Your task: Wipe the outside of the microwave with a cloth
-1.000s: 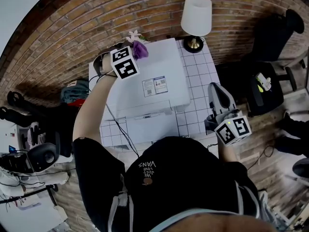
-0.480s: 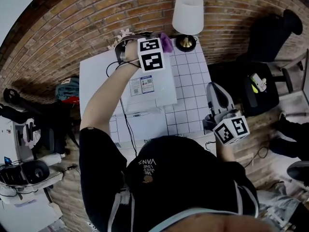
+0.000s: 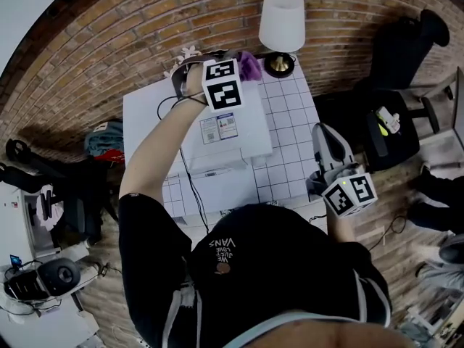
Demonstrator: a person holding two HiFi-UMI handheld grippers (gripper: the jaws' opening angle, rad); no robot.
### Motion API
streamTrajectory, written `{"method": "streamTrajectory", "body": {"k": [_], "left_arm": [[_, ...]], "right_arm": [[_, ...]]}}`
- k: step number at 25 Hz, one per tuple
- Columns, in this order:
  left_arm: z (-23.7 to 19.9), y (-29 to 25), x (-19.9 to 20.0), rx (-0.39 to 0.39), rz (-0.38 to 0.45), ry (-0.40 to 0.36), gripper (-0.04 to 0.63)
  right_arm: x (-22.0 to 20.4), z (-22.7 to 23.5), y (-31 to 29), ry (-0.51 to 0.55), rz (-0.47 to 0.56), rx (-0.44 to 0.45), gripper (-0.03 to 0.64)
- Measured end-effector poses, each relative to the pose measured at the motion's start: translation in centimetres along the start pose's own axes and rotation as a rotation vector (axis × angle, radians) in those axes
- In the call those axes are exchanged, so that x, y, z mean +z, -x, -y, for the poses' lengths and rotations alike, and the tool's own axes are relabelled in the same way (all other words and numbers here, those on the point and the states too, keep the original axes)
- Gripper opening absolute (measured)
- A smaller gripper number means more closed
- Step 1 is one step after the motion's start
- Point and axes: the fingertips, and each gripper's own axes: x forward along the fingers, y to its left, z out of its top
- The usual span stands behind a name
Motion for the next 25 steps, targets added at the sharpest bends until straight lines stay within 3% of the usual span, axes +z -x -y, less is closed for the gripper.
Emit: {"method": "streamTrajectory", "body": {"k": [6, 17, 25], "left_arm": [[2.4, 4.2, -8.0, 0.008, -0.052, 0.029, 0.129], [9.1, 13.2, -27.0, 0.026, -0.211, 0.201, 0.129], [12.0, 15.8, -33.9, 0.019, -0.289, 0.265, 0.129]], "right_arm": [[-0.9, -4.2, -1.5, 0.014, -0.005, 0.040, 0.000], [-4.3, -13.2, -5.0, 0.009, -0.033, 0.138, 0.000], [-5.5, -16.1, -6.0, 0.002, -0.039, 0.158, 0.000]]}}
